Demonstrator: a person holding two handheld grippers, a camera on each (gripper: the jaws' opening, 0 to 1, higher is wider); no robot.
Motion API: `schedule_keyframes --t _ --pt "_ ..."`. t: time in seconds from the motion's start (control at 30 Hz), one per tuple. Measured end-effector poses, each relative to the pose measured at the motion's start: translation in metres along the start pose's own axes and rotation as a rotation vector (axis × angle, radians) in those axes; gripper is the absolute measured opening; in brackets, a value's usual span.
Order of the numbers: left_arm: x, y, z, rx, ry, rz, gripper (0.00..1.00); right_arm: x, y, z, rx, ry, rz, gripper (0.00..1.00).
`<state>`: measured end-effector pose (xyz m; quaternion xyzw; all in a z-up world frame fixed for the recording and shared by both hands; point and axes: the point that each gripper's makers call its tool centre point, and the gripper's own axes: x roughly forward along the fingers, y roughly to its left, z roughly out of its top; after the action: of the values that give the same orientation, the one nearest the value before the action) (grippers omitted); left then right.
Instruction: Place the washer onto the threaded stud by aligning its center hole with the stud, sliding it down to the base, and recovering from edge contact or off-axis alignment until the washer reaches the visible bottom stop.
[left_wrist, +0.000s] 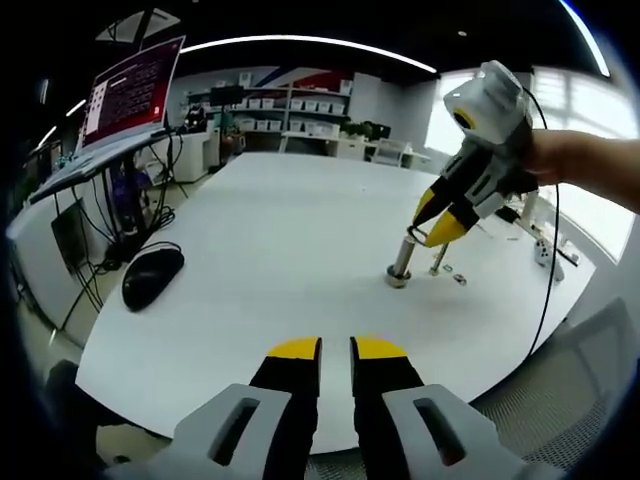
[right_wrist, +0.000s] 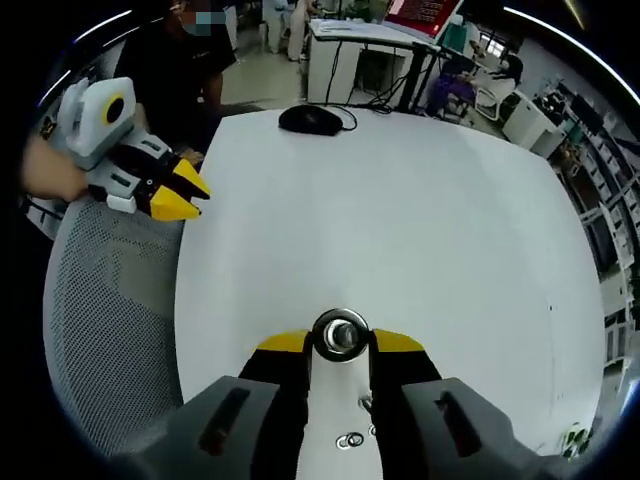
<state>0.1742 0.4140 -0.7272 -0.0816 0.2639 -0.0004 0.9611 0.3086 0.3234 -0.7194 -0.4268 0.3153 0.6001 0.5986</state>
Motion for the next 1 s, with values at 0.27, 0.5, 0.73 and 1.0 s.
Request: schedule_keyframes --t 0.27,0.5,0.73,1.0 --pt "0.0 -0.001 0.0 -0.011 -0.003 -0.009 0.09 0.007 -0.006 -0.004 0.003 0.027 0.009 0.23" --pt "0.0 0.0 0.001 -0.015 -0.007 -0.003 0.09 0.012 -0.011 -0.004 -0.009 0.045 0.009 0.23" --pt "0.0 0.0 0.001 -0.012 -0.005 -0.001 0.09 0.019 -0.011 -0.009 -0.034 0.082 0.025 0.23" --pt "0.0 0.0 0.001 -0.017 -0.01 -0.001 0.09 0.026 -0.01 -0.012 -0.042 0.096 0.034 0.23"
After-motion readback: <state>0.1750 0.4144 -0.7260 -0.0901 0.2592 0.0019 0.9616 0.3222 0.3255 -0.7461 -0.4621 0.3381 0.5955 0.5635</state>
